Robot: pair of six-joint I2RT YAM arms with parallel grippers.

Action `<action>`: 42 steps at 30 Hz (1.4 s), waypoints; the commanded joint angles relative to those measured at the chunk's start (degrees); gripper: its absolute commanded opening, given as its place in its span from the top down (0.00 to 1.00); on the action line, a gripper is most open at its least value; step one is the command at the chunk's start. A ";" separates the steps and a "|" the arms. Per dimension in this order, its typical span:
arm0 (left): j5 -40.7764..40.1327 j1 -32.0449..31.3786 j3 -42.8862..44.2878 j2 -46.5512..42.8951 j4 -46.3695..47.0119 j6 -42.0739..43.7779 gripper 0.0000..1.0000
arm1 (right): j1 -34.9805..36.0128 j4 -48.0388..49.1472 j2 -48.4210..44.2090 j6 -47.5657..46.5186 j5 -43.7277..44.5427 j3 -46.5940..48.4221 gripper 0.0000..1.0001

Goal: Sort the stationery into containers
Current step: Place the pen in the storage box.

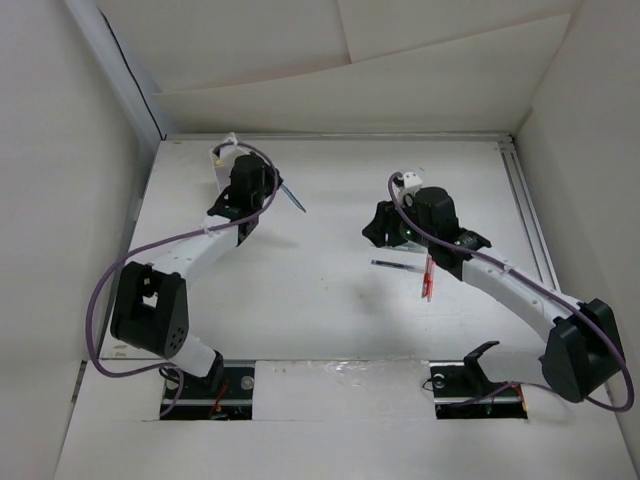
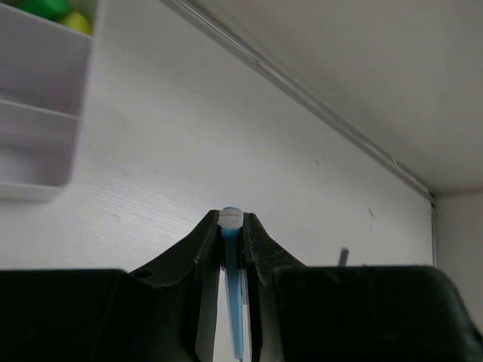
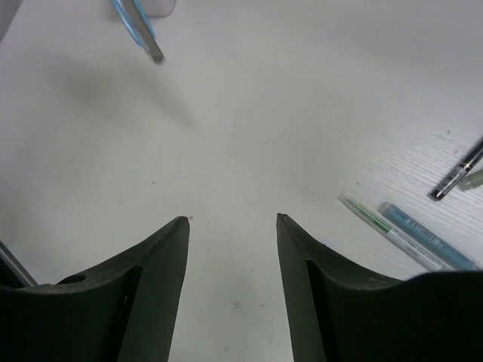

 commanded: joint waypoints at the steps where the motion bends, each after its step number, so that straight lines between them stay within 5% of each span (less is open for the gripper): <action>1: -8.78 3.00 6.04 0.26 -5.27 -1.01 1.00 | -0.95 4.69 -0.27 2.44 2.21 -2.24 0.44; 7: -23.82 5.64 18.32 7.98 -12.24 1.36 1.00 | -1.48 5.21 -2.55 2.44 3.35 -3.39 0.44; 16: -42.53 6.17 34.44 19.16 -15.86 18.04 1.00 | -0.34 5.21 -3.61 2.44 2.12 -4.00 0.44; 42: -50.02 7.84 37.08 29.88 2.52 35.73 1.00 | 2.30 5.21 -4.04 0.33 0.10 -3.47 0.44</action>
